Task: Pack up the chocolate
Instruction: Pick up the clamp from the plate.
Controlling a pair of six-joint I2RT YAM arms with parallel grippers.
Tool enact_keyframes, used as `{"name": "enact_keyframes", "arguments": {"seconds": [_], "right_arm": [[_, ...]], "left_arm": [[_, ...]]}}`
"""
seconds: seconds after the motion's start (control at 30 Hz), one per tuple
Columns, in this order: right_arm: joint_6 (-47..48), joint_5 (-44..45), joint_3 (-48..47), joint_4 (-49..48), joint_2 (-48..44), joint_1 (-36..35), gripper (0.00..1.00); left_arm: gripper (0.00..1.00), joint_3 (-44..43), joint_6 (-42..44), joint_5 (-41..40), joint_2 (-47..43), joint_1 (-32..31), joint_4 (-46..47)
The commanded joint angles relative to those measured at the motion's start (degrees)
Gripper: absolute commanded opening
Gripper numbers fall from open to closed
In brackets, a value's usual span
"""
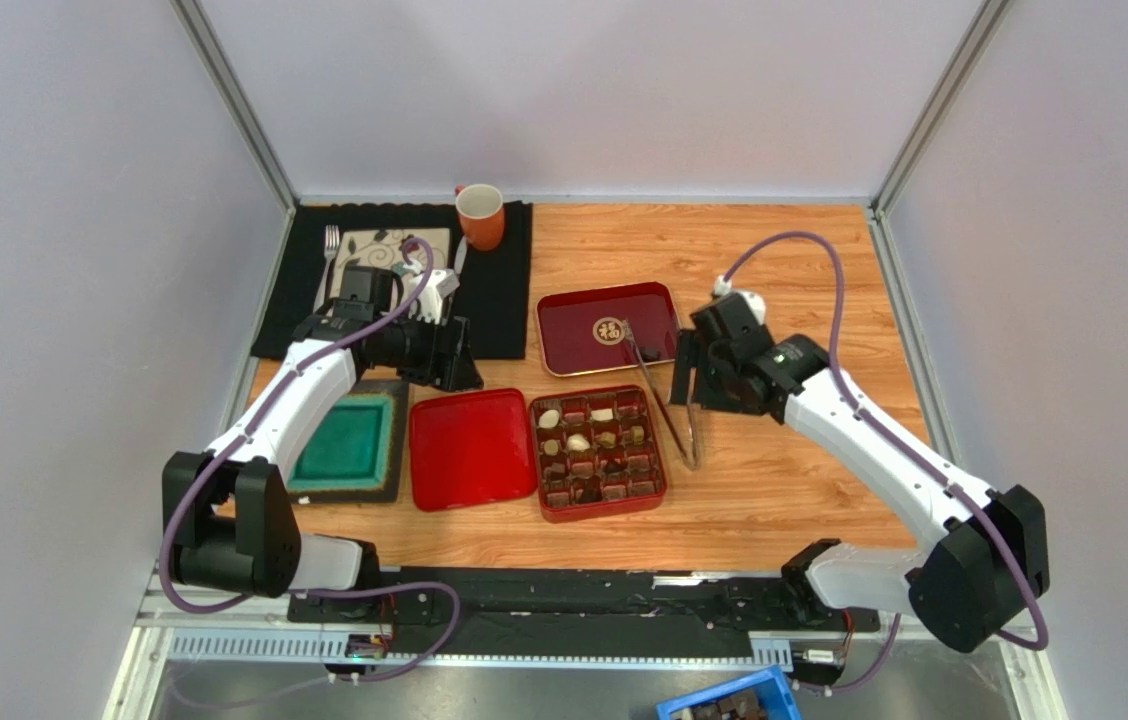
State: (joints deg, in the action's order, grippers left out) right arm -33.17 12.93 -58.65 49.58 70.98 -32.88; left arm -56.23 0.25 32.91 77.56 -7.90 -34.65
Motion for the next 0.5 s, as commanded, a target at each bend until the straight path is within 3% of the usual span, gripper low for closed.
{"name": "enact_keyframes", "arguments": {"seconds": [0.0, 0.23, 0.47], "right_arm": [[6.4, 1.6, -3.4, -4.2, 6.4, 5.8, 0.85], [9.6, 2.3, -6.7, -7.3, 13.9, 6.1, 0.95], [12.2, 0.8, -3.4, -12.2, 12.1, 6.1, 1.00]], "left_arm": [[0.84, -3.1, 0.5, 0.6, -2.1, -0.3, -0.3], [0.83, -4.1, 1.0, 0.0, -2.0, -0.3, -1.7], [0.83, -4.4, 0.5, 0.6, -1.6, -0.3, -1.6]]}}
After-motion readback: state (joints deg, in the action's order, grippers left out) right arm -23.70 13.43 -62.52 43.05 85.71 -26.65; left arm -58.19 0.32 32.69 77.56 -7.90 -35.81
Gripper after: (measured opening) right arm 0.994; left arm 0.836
